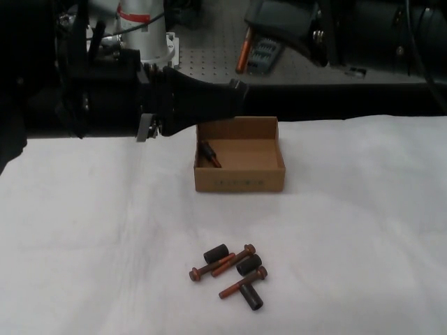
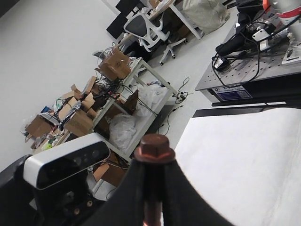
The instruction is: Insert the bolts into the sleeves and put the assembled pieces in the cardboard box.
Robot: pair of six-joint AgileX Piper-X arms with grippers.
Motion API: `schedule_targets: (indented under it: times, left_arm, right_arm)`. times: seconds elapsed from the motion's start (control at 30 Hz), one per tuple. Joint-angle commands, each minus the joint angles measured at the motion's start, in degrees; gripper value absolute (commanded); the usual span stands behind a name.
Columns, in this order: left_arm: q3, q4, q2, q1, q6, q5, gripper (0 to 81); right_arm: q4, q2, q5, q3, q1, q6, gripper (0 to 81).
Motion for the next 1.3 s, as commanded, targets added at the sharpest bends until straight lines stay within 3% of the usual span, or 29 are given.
schedule_targets:
  times: [0.0, 1.27]
  left_arm:
    - [-0.14, -1.60, -0.93, 0.00, -0.69, 0.81, 0.6]
    - [-0.14, -2.27, -0.93, 0.00, -1.43, 0.34, 0.6]
  right_arm:
    - [-1.24, -0.01, -0.81, -0.78, 1.16, -0.71, 1.9]
    - [-0.01, -0.01, 0.48, -0.78, -0.14, -2.96, 1.9]
